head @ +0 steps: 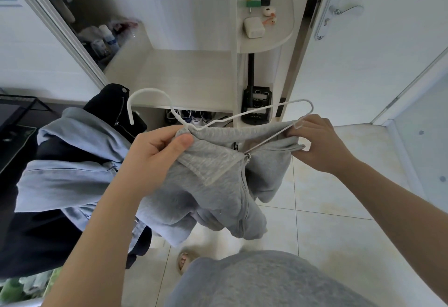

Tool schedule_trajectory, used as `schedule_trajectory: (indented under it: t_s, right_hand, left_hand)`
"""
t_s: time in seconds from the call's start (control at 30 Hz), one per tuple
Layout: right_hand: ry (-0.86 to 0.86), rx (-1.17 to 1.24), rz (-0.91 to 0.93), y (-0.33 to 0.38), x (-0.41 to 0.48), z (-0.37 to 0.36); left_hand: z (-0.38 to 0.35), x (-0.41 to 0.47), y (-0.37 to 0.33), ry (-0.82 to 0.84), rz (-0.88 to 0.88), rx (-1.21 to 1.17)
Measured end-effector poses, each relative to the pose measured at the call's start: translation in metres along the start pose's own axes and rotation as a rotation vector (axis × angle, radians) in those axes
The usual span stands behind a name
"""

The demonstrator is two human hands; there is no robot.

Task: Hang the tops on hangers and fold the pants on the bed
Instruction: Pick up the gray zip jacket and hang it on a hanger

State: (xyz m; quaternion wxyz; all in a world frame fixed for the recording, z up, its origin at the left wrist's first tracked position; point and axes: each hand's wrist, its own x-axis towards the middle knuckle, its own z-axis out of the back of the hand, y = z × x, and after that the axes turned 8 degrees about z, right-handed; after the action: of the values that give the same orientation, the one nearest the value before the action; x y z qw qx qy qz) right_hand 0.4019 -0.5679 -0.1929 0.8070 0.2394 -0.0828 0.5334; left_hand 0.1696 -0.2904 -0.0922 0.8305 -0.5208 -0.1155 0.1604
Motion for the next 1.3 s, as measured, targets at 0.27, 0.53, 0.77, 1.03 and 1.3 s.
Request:
schedule_trajectory:
  t_s: [0.27,0.53,0.77,1.03,1.3]
  right_hand:
    - [0.084,-0.016,-0.025,0.006,0.004,0.011]
    - [0.123,0.064,0.122,0.047,0.047,0.039]
    - [0.021,0.227,0.212,0.094,0.070,0.055]
    - [0.196,0.256,0.142,0.090,0.069,0.060]
    - [0.236,0.278,0.126,0.106,0.082,0.067]
  left_hand:
    - [0.004,0.010,0.015,0.036,0.100,0.255]
    - [-0.036,0.017,0.023,0.140,0.152,0.530]
    - [-0.062,0.027,0.022,0.059,0.132,0.582]
    - [-0.077,0.032,0.055,0.084,0.290,0.627]
    - [-0.053,0.036,0.027,0.001,0.099,0.194]
